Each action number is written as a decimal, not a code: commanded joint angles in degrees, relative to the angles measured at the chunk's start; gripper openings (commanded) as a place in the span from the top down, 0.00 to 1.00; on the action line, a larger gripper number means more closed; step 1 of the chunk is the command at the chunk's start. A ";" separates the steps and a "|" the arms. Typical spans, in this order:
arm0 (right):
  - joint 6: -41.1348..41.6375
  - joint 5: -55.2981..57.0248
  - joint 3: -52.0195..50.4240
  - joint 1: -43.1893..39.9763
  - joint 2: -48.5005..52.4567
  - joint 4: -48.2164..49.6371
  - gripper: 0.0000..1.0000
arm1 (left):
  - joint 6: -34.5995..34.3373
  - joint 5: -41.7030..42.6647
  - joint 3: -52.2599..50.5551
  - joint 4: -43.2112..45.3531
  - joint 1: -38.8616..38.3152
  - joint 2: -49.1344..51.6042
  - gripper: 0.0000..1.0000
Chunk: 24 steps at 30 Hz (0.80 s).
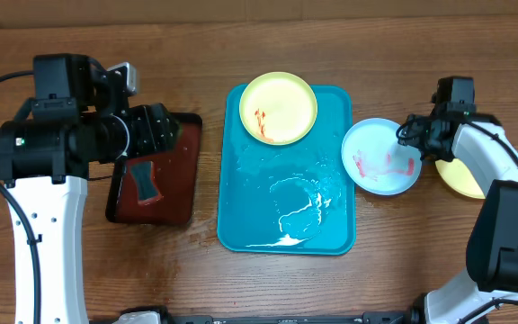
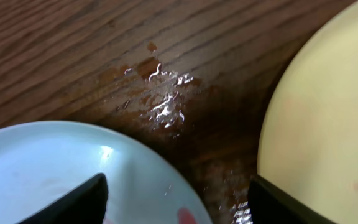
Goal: Clean dirty plates on tray and stack at the side
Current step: 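Slide the blue plate back onto the teal tray with the right gripper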
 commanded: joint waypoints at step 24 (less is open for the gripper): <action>1.81 -14.78 -2.21 8.48 -13.38 -16.06 0.96 | 2.05 -0.04 0.94 0.09 -1.86 -0.50 0.30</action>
